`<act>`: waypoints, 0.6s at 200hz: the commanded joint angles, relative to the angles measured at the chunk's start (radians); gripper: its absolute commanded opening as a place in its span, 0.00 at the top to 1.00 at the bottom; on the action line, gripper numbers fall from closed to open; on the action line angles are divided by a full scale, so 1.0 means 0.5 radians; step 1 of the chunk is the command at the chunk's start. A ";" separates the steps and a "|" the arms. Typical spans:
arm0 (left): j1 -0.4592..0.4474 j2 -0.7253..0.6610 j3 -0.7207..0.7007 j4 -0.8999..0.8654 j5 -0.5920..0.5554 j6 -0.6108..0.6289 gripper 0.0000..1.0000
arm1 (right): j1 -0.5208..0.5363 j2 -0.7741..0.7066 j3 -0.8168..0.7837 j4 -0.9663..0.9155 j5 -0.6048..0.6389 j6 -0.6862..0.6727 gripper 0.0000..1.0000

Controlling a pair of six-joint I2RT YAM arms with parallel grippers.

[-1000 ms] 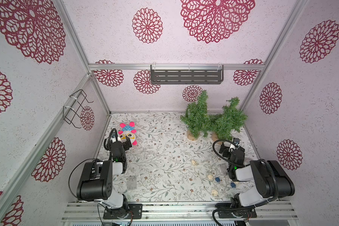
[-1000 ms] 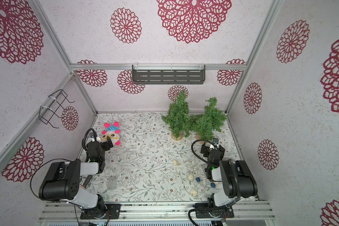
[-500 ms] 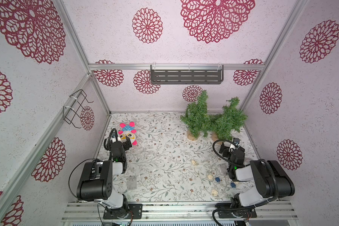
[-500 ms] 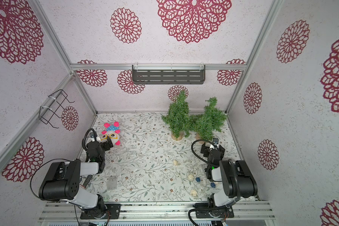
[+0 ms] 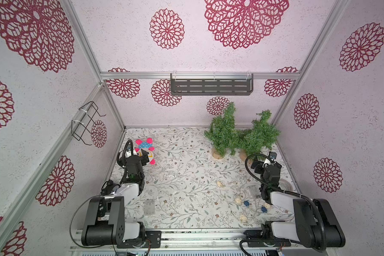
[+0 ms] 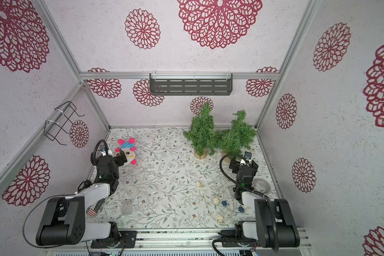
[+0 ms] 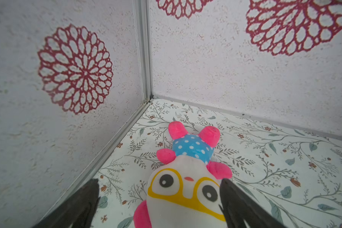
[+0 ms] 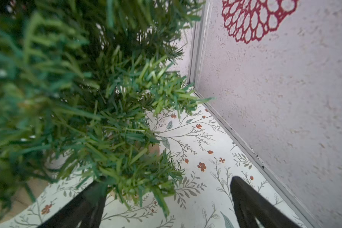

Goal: Wrap string light around the christmas tree
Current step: Move the christmas tree to the center of the board.

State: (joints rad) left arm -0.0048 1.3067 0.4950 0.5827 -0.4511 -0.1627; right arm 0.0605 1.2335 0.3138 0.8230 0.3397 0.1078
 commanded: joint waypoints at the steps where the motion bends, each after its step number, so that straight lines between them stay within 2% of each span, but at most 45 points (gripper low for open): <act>1: -0.082 -0.126 0.019 -0.381 -0.227 -0.129 0.02 | 0.054 -0.144 0.073 -0.429 0.086 0.134 0.01; 16: -0.162 -0.227 0.050 -0.559 -0.382 -0.199 0.02 | 0.100 -0.247 0.186 -0.800 0.167 0.253 0.01; 33: -0.233 -0.328 0.123 -0.789 -0.533 -0.306 0.02 | 0.117 -0.322 0.369 -1.298 0.229 0.509 0.01; 45: -0.252 -0.386 0.200 -0.979 -0.530 -0.387 0.02 | 0.116 -0.368 0.439 -1.447 0.112 0.622 0.01; 52: -0.263 -0.415 0.246 -1.071 -0.532 -0.413 0.02 | 0.100 -0.387 0.463 -1.545 0.021 0.818 0.01; 58: -0.266 -0.433 0.296 -1.176 -0.527 -0.437 0.02 | 0.060 -0.409 0.456 -1.531 -0.203 0.852 0.01; 66: -0.266 -0.459 0.379 -1.342 -0.476 -0.506 0.02 | 0.008 -0.444 0.416 -1.452 -0.554 0.822 0.02; 74: -0.266 -0.474 0.457 -1.465 -0.421 -0.541 0.02 | 0.005 -0.465 0.407 -1.458 -0.676 0.865 0.11; 84: -0.267 -0.479 0.535 -1.579 -0.393 -0.678 0.02 | 0.006 -0.461 0.449 -1.577 -0.740 0.914 0.21; 95: -0.250 -0.486 0.630 -1.805 -0.330 -0.915 0.02 | 0.019 -0.434 0.537 -1.762 -0.764 0.941 0.25; 108: -0.203 -0.502 0.670 -1.818 0.007 -0.845 0.02 | 0.036 -0.440 0.629 -1.945 -0.775 0.945 0.24; 120: -0.221 -0.531 0.676 -1.783 0.179 -0.819 0.01 | 0.055 -0.499 0.697 -2.087 -0.723 0.965 0.24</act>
State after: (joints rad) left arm -0.1184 1.0649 0.8139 -0.1772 -0.5671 -0.4976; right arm 0.0727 1.0256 0.5743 -0.0235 0.0383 0.5262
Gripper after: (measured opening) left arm 0.985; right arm 0.758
